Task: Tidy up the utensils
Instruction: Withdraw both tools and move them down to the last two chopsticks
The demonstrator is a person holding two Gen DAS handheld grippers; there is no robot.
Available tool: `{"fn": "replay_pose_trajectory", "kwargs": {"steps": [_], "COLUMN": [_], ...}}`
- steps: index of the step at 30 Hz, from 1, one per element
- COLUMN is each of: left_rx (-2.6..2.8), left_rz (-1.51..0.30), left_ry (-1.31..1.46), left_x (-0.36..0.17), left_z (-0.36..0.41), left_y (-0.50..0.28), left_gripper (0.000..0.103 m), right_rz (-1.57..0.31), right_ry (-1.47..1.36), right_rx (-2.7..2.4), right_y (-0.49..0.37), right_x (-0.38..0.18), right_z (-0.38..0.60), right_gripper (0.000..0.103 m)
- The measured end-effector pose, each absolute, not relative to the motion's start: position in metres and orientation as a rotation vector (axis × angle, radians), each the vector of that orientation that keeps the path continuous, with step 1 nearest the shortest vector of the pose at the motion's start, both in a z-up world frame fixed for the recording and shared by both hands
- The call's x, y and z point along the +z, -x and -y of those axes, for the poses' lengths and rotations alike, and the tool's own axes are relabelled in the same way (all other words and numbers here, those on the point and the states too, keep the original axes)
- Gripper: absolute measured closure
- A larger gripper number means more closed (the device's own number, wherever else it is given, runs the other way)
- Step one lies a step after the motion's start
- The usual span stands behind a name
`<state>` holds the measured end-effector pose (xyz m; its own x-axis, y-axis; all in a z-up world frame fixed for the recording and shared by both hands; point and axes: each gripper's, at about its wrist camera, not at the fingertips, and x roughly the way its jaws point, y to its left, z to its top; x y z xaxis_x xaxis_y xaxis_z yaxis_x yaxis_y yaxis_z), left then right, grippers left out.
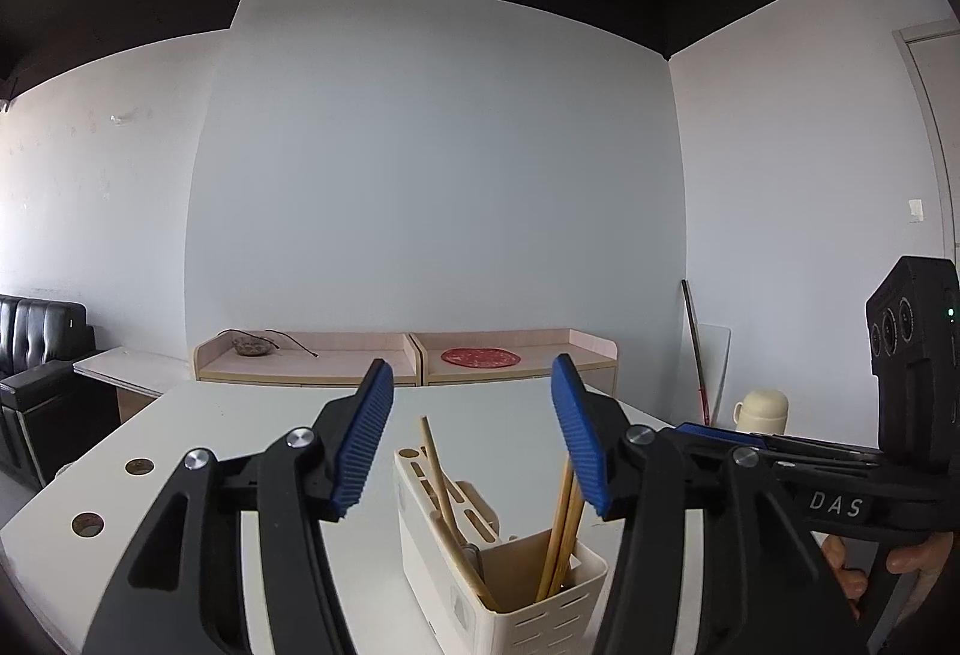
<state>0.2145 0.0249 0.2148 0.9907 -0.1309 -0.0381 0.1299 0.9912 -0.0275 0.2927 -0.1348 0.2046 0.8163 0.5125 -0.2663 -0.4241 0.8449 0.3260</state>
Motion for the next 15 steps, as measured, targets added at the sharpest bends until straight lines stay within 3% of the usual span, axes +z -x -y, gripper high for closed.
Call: {"fn": "replay_pose_trajectory", "kwargs": {"steps": [6,15], "left_rx": [-0.181,-0.306], "left_rz": [-0.093,-0.309], "left_ry": [0.034,0.071], "left_x": [0.204,0.147], "left_z": [-0.035,-0.049], "left_y": [-0.200,-0.199], "left_gripper": [0.042,0.041], "right_rz": [-0.374,-0.642], "right_ry": [-0.215,-0.181], "right_rx": [0.452,0.372], "right_y": [-0.271,-0.253], "right_x": [0.195,0.130], "right_z": [0.132,0.127], "right_gripper": [0.060,0.051]}}
